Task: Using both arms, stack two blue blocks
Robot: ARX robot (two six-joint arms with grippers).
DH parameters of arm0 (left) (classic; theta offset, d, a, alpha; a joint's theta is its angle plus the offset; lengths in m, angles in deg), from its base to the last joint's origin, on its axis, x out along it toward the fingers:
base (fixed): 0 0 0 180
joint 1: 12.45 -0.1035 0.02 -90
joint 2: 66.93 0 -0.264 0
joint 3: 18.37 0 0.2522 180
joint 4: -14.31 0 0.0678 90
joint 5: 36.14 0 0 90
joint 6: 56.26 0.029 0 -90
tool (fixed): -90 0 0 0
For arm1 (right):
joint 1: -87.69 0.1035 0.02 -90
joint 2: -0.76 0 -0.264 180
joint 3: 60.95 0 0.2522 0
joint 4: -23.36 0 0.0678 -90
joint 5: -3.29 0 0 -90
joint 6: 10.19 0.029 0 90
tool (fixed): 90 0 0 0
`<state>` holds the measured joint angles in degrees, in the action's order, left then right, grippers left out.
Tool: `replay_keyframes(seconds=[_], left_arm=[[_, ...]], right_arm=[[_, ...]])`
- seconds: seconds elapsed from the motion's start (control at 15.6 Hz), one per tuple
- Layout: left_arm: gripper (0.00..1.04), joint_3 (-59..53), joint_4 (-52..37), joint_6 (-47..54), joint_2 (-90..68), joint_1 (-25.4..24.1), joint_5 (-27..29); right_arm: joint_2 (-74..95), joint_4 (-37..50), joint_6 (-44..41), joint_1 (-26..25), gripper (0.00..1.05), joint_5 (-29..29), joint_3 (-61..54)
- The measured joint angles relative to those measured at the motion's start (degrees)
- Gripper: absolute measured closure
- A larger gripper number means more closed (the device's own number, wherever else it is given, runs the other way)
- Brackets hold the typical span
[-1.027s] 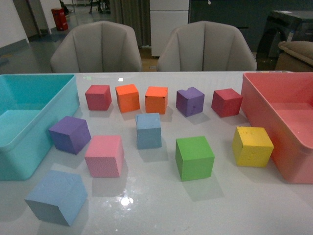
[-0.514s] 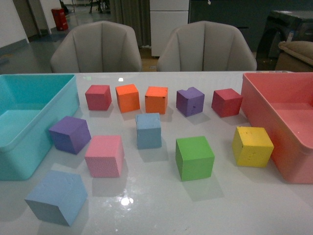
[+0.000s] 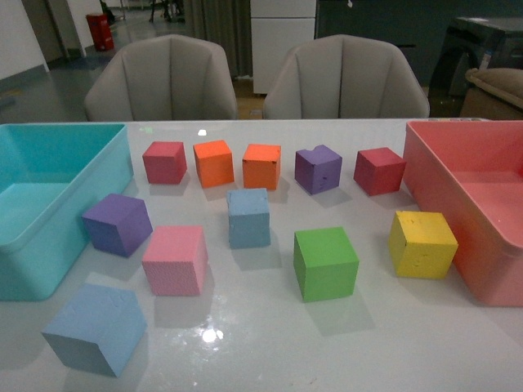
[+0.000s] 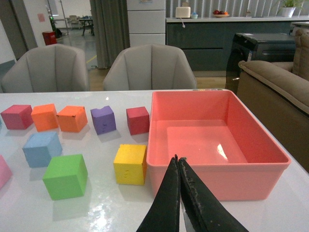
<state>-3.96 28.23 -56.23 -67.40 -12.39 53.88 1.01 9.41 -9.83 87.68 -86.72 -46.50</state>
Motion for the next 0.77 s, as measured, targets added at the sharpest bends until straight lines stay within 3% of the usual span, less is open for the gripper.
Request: replay_keyframes(seconds=[0.32, 0.77], left_arm=[[0.07, 0.0, 0.02, 0.0, 0.0, 0.0, 0.0], [0.07, -0.02, 0.02, 0.0, 0.0, 0.0, 0.0]], right_arm=[[0.0, 0.02, -0.02, 0.0, 0.99, 0.02, 0.0], [0.0, 0.02, -0.02, 0.0, 0.1, 0.0, 0.0]])
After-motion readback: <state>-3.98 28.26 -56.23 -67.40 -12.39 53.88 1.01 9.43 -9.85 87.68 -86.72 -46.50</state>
